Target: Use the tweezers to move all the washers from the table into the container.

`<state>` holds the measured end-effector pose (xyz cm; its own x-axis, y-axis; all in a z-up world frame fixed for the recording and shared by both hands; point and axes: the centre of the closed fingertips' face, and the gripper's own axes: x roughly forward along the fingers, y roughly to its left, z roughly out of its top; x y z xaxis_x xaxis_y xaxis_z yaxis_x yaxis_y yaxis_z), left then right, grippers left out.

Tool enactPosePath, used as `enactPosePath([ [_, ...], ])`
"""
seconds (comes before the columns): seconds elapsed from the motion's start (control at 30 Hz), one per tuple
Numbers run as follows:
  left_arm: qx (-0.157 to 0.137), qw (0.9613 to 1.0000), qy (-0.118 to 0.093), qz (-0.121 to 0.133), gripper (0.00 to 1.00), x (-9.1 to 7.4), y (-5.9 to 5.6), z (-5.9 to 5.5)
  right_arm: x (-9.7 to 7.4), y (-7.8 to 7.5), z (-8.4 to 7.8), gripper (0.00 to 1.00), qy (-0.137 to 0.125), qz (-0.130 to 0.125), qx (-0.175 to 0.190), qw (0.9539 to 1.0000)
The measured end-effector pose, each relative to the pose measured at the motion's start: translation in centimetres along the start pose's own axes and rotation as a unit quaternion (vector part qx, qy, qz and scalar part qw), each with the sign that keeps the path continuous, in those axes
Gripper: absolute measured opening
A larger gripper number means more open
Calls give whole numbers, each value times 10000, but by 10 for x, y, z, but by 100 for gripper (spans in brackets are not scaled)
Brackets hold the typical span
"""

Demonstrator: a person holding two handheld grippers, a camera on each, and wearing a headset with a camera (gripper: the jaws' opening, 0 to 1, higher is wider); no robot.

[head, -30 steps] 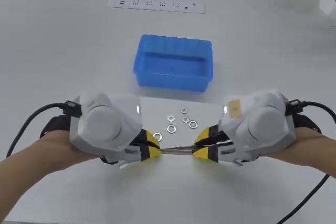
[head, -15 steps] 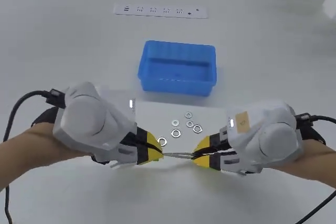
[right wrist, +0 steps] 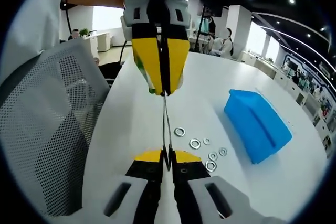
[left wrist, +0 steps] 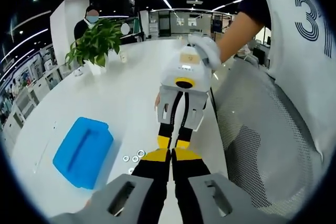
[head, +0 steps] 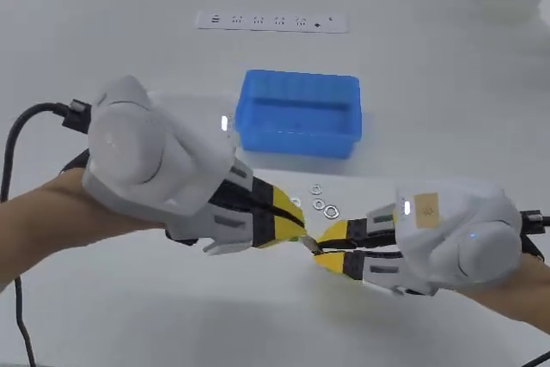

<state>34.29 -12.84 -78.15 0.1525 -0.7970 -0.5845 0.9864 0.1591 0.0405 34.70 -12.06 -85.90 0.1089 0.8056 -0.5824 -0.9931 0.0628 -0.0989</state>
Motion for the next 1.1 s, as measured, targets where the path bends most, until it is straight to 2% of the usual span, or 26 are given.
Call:
enactPosePath([
  [0.07, -47, 9998, -163, -47, 5, 7, -1, 7, -3, 0, -2, 7, -19, -14, 19, 10000],
  [0.17, 8, 9995, -266, -164, 5, 15, -6, 14, -5, 1, -3, 7, 20, -29, -100, 9999],
  [0.27, 74, 9992, -316, -217, 6, 18, -9, 16, -6, 1, -3, 7, 0, -37, -129, 9999],
  [0.4, 96, 9992, -342, -188, 6, 18, -7, 17, -6, 0, -4, 7, -51, -47, -74, 9999],
  [0.57, 158, 9989, -360, -250, 6, 18, -10, 17, -7, 2, -4, 7, -28, -4, -225, 9997],
  [0.67, 158, 9989, -386, -203, 6, 19, -9, 18, -7, 1, -4, 7, -23, 10, -222, 9998],
  [0.77, 377, 9988, -286, -129, 9, 19, -7, 13, -8, 1, -4, 7, -2, 17, -233, 9997],
  [0.83, 259, 9990, -262, -246, 13, 19, -11, 11, -8, 1, -5, 7, 2, 16, -224, 9997],
  [0.9, 317, 9990, -273, -167, 12, 20, -9, 10, -9, 1, -6, 7, 8, 15, -218, 9998],
  [1.0, 268, 9987, -431, -57, 8, 19, -5, 16, -10, 1, -7, 7, 15, 2, -191, 9998],
  [1.1, 214, 9985, -477, -130, 7, 20, -6, 18, -11, 0, -7, 7, 17, -6, -165, 9999],
])
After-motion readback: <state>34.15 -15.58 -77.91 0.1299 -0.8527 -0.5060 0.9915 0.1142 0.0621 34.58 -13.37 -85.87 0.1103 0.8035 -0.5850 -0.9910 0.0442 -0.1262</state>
